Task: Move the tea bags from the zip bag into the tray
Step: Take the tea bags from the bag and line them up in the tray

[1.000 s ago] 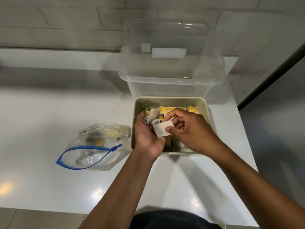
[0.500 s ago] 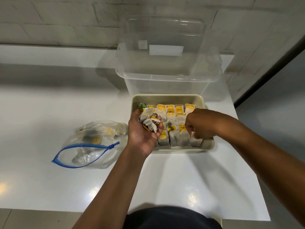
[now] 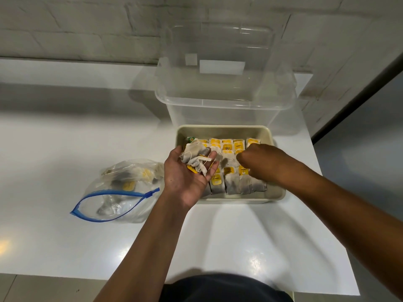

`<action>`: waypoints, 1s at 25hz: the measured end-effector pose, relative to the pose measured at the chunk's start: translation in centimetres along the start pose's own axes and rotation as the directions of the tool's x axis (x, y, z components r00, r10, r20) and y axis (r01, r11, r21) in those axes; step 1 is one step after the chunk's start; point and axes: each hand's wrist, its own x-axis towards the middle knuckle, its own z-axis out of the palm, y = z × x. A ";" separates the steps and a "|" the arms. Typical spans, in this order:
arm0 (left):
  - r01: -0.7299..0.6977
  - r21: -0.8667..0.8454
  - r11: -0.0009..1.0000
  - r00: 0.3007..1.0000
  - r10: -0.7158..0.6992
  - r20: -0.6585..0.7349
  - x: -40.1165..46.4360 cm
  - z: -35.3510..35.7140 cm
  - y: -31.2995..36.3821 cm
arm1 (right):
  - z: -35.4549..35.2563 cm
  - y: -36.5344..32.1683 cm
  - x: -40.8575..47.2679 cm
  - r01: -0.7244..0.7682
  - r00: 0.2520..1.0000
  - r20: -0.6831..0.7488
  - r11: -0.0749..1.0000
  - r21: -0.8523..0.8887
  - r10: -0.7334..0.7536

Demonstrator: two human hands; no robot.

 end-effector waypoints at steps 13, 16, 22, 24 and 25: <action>0.049 -0.073 0.996 0.992 -0.040 0.118 -2.0 0.9 0.4 | -2.2 -4.9 -0.5 0.377 0.828 -0.560 0.756 0.536 -0.016; 0.040 0.001 0.999 0.995 -0.040 0.096 -2.3 0.5 1.1 | -3.3 -4.7 -0.6 0.387 0.795 -0.603 0.712 0.586 0.064; -0.027 0.086 0.996 1.000 0.027 0.004 -3.4 0.6 3.7 | -5.8 -3.4 -1.8 0.423 0.704 -0.645 0.554 0.717 0.297; -0.083 0.062 0.995 0.997 0.083 0.000 -3.7 0.4 5.2 | -5.3 -3.2 -1.4 0.390 0.749 -0.600 0.546 0.742 0.280; -0.101 0.050 0.994 0.995 0.101 -0.002 -3.8 0.2 5.8 | -4.7 -3.4 -1.0 0.359 0.807 -0.551 0.565 0.743 0.212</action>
